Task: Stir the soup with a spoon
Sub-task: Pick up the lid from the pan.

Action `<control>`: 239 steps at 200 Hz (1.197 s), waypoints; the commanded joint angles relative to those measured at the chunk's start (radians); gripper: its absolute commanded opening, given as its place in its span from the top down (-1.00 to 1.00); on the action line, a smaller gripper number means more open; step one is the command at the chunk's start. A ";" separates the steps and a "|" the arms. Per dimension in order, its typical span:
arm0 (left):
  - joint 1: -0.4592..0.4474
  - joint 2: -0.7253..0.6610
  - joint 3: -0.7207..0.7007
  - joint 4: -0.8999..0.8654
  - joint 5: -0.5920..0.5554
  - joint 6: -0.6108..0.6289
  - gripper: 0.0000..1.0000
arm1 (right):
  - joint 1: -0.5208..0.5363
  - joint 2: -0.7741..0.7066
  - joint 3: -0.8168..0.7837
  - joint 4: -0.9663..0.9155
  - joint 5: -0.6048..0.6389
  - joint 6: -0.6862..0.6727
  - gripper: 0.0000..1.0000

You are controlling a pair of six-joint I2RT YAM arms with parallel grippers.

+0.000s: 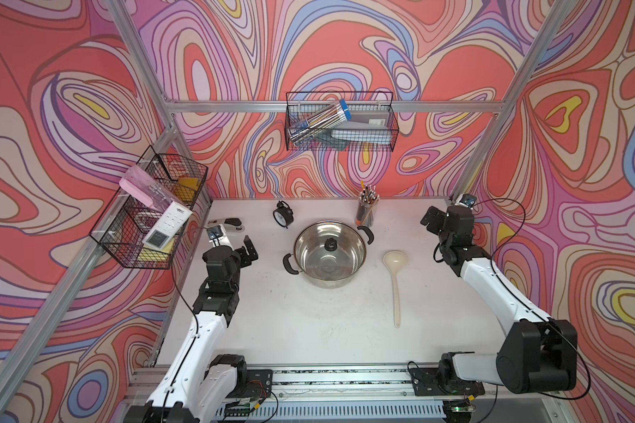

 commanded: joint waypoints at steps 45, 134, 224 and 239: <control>-0.022 0.086 0.365 -0.761 0.267 -0.322 -0.86 | 0.005 -0.127 0.135 -0.568 -0.403 0.128 -0.73; -0.423 0.595 0.900 -0.993 0.304 -0.278 -0.64 | 0.015 -0.308 0.252 -0.840 -0.495 0.080 -0.73; -0.607 1.137 1.473 -1.281 0.199 -0.196 -0.29 | 0.015 -0.353 0.257 -0.922 -0.497 0.106 -0.75; -0.612 1.176 1.517 -1.289 0.191 -0.187 -0.28 | 0.015 -0.344 0.258 -0.927 -0.500 0.104 -0.75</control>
